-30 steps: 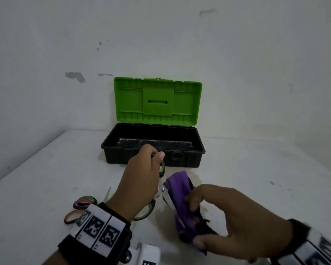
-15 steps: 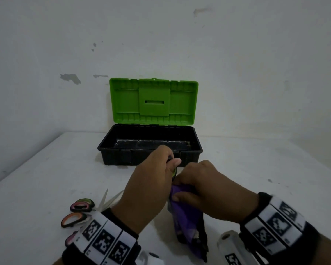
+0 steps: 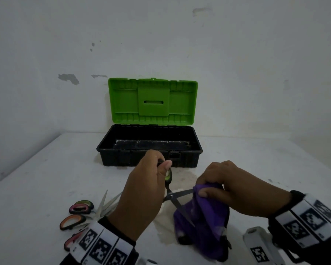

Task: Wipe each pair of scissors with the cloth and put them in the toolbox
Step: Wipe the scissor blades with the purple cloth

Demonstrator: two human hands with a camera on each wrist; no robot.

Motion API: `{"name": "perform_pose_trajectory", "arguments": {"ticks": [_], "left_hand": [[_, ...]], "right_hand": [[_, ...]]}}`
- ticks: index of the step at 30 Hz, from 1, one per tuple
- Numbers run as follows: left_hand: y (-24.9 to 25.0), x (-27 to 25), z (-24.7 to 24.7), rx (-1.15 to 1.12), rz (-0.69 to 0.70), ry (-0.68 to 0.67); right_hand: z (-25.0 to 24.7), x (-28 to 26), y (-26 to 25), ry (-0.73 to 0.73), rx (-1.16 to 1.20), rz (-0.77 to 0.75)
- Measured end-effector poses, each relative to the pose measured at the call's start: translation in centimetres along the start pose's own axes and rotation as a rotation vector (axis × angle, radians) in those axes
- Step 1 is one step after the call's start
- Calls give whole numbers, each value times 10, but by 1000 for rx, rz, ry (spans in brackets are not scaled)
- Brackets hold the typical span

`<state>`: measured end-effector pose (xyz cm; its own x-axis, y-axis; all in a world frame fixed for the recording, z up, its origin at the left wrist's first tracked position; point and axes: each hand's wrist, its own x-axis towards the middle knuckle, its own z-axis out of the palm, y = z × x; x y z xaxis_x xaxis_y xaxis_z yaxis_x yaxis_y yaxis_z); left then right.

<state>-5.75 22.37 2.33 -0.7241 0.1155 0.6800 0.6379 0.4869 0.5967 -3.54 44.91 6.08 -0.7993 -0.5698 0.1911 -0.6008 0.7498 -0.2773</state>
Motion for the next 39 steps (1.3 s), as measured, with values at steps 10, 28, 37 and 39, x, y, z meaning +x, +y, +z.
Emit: {"name": "perform_pose_trajectory", "arguments": {"ticks": [10,28,37,39], "left_hand": [[-9,8,-16,-67,-215,243],[0,6,8,-85,-275,356],[-8,14,8,-147,-356,326],[-13,14,7,-164,-395,320]], "right_hand": [[5,-17,12,340,494,251],[43,28,-52,247,388,241],[45,32,-52,196,234,225],[43,30,-49,187,225,229]]}}
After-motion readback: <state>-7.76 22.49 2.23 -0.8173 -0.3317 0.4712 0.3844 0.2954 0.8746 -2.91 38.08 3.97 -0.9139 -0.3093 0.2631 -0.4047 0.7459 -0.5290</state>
